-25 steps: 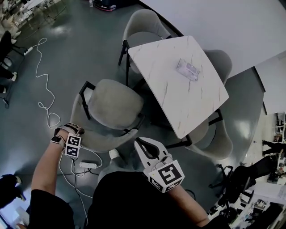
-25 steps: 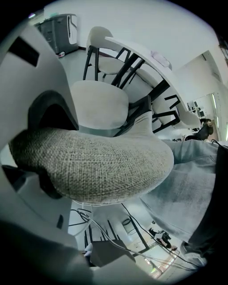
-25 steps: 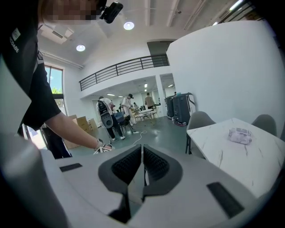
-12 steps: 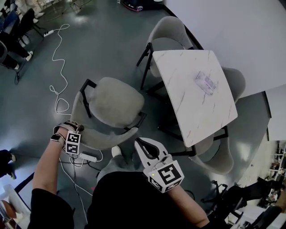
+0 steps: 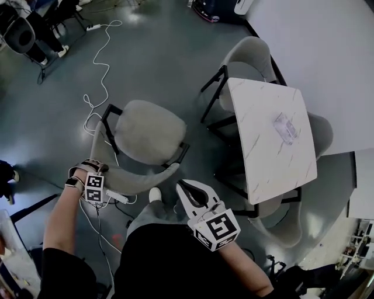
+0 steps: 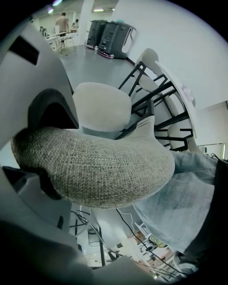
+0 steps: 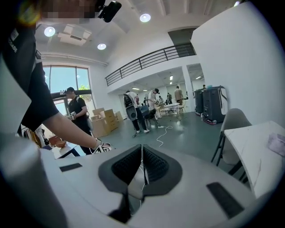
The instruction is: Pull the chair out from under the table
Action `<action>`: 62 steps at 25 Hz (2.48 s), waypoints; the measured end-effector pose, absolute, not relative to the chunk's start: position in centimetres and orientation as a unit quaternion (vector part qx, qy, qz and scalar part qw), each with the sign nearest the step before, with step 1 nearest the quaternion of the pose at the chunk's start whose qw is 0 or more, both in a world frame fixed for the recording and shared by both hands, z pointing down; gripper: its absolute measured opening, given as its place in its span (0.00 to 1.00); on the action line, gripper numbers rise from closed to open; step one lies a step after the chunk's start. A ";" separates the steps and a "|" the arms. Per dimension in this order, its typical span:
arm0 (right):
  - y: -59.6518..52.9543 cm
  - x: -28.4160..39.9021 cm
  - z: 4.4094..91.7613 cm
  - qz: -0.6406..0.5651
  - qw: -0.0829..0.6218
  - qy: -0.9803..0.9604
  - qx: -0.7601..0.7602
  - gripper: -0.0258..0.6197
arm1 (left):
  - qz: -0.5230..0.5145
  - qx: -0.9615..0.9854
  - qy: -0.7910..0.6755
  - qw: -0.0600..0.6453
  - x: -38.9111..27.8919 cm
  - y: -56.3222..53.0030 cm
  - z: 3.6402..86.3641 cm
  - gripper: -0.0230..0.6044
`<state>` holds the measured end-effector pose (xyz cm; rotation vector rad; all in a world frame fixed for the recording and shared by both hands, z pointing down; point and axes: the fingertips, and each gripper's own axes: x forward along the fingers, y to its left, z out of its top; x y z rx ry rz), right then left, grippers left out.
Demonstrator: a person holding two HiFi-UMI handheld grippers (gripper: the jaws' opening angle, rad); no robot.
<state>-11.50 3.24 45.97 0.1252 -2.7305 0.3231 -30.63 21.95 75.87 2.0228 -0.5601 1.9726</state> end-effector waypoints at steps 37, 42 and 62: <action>15.7 -17.9 46.4 0.073 0.215 -0.958 -0.176 0.07 | 0.633 0.622 -0.343 0.307 -26.2 43.4 75.3 0.38; 14.6 -17.6 46.3 0.078 0.211 -0.960 -0.163 0.06 | 0.635 0.626 -0.329 0.311 -26.0 43.4 75.2 0.38; 9.8 -15.5 45.6 0.069 0.182 -0.978 -0.074 0.06 | 0.618 0.704 -0.237 0.256 -21.7 40.5 65.7 0.34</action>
